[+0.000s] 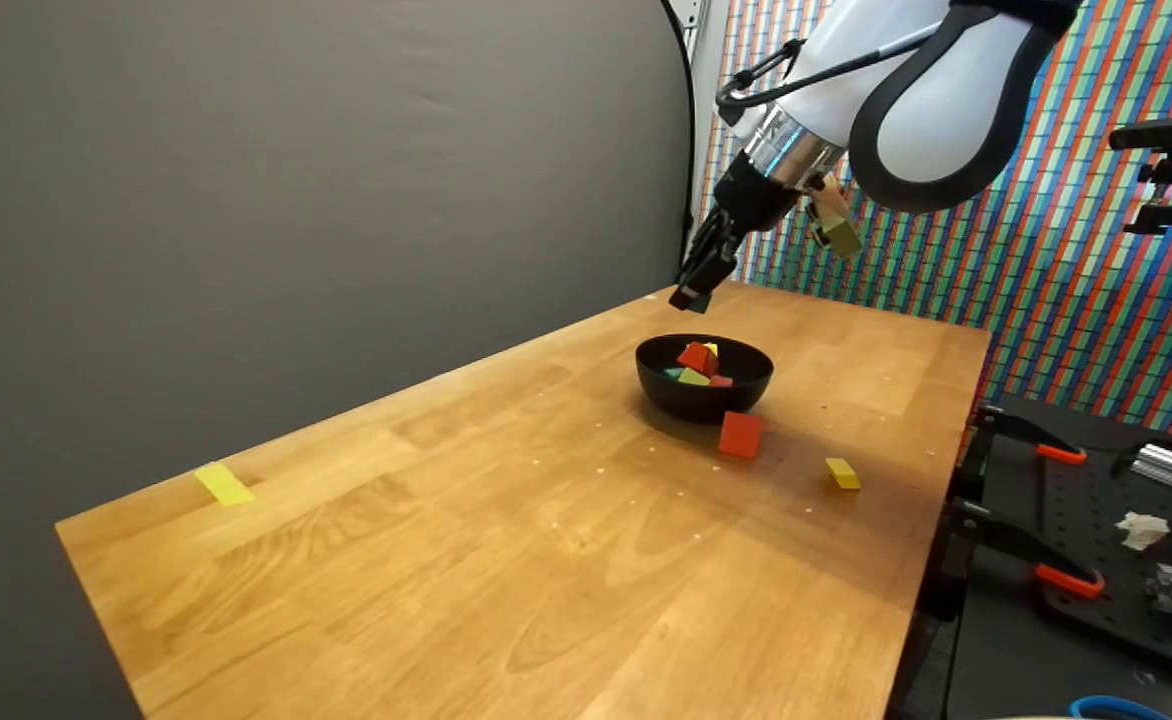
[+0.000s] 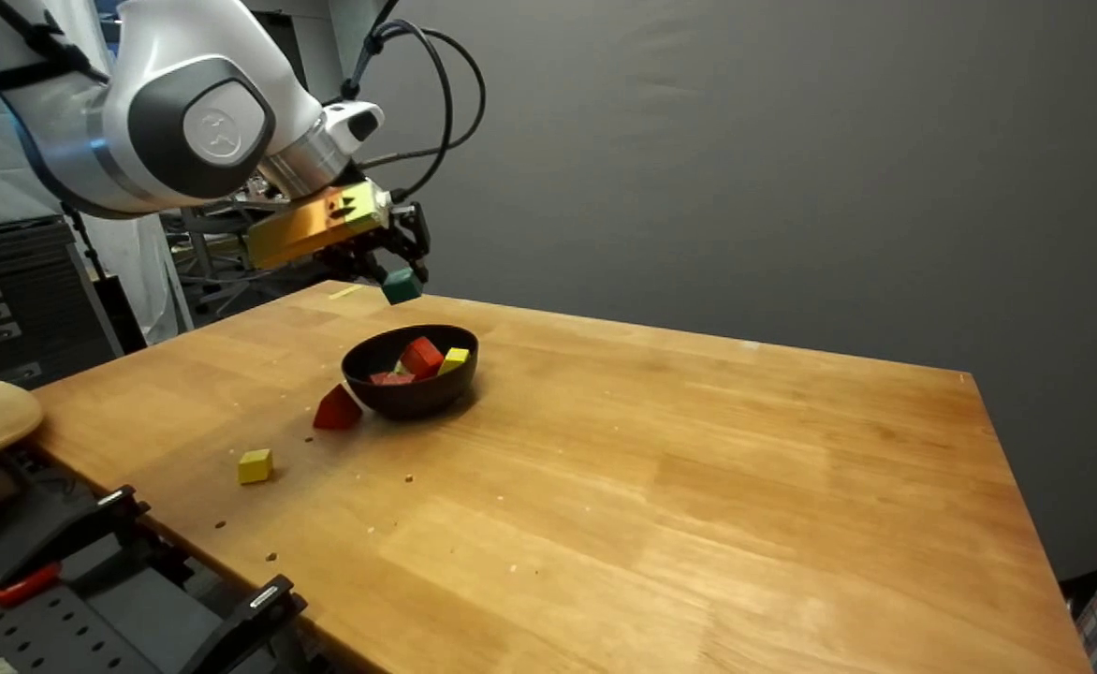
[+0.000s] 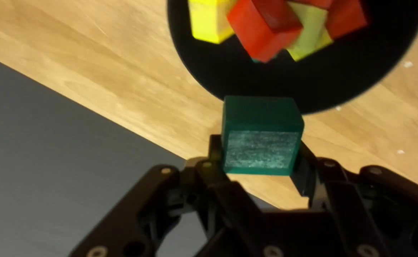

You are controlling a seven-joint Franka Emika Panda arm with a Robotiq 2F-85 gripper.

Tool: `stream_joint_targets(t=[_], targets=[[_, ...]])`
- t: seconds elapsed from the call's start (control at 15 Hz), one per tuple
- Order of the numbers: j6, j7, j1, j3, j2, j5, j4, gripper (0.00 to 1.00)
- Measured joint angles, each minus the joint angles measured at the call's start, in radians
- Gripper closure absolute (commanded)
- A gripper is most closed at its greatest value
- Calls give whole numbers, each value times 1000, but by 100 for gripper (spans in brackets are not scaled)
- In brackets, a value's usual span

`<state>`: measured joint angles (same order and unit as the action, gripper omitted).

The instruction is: Put all the blocks in the bowl

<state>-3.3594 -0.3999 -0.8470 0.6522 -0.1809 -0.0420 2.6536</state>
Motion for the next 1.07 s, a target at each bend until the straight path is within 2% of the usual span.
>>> stream_joint_targets(t=[0.07,0.2,0.33,0.67,0.8,0.87,0.93,1.07], targets=[[17,2,-5,-26,13,3,-11,26],[58,3,-5,-66,38,9,-25,12],[119,3,-5,-77,58,9,-33,0],[290,-7,-4,-51,106,20,-34,0],[434,-15,67,-136,179,42,-19,0],[515,-23,62,-138,221,30,-5,0],[592,-24,102,-183,258,17,11,0],[715,-22,230,-315,318,-24,47,0]])
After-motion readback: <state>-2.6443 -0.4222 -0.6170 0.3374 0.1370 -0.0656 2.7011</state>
